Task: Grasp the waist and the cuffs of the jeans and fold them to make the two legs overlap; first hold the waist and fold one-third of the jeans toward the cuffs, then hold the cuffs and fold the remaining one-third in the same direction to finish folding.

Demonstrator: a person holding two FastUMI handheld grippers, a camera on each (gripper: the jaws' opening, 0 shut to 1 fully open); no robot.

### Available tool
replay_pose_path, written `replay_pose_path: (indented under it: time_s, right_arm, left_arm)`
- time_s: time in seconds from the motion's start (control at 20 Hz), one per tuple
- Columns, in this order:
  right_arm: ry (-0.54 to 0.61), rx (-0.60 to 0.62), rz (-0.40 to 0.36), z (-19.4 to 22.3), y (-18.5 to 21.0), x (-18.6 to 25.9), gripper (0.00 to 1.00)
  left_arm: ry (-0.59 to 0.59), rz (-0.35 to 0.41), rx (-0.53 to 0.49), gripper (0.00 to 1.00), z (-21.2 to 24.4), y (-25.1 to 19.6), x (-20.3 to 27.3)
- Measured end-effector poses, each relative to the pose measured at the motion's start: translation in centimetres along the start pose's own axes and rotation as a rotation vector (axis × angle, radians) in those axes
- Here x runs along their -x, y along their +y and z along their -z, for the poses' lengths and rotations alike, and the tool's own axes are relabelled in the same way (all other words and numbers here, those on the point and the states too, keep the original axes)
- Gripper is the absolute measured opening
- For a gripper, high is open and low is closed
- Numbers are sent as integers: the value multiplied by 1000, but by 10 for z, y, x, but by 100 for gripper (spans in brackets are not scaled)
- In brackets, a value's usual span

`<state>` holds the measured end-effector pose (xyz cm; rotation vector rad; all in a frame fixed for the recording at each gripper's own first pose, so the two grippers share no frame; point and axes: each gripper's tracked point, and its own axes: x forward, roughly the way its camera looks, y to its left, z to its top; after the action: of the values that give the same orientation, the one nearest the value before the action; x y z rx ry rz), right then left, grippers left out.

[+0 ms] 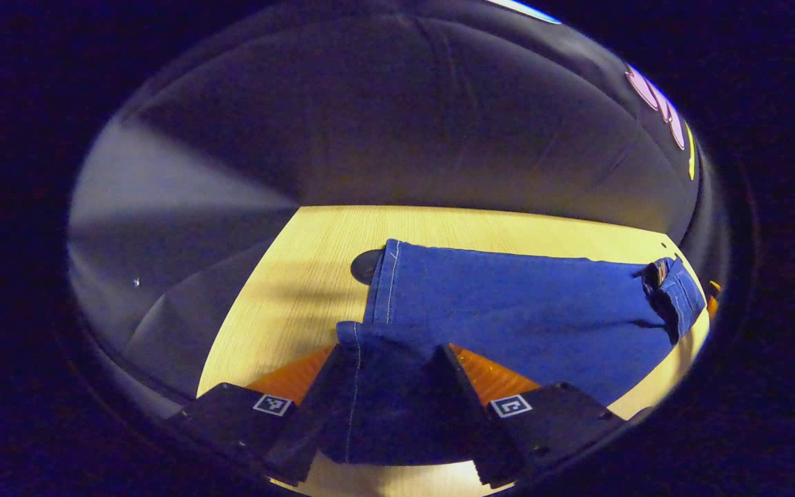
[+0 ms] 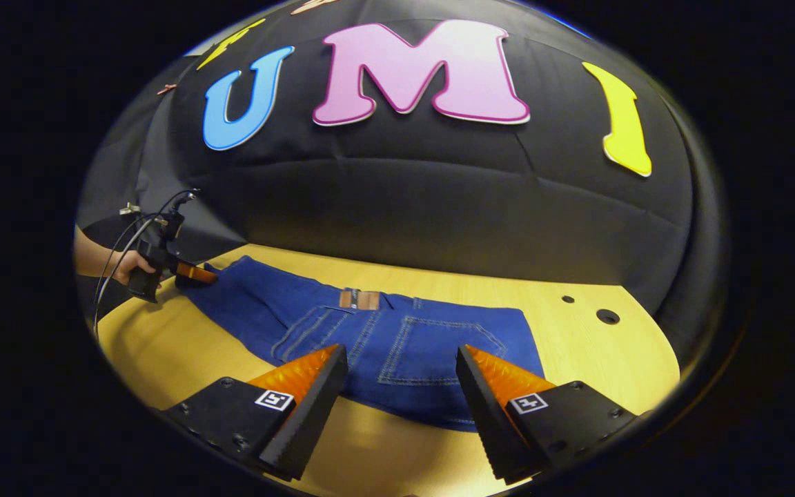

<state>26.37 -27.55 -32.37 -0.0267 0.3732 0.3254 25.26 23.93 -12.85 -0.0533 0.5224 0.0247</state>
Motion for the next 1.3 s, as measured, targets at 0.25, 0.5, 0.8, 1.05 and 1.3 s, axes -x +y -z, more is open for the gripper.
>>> replay_pose_path:
  time_s: [0.25,0.5,0.8,1.05,1.3]
  right_arm:
    - [41,9,1,20,-2,10,97]
    - [41,26,1,21,-7,14,97]
    - [8,4,75,2,-46,21,97]
    - [-22,-12,165,-5,-92,40,97]
    - [-42,-52,256,-5,-140,65,97]
  left_arm:
    - [-28,71,13,40,0,-28,-5]
    - [-30,2,57,3,0,-29,-2]
    - [-117,8,39,6,-57,-63,60]
    - [-194,112,-137,6,-121,-167,136]
    - [-173,180,-210,6,-140,-283,153]
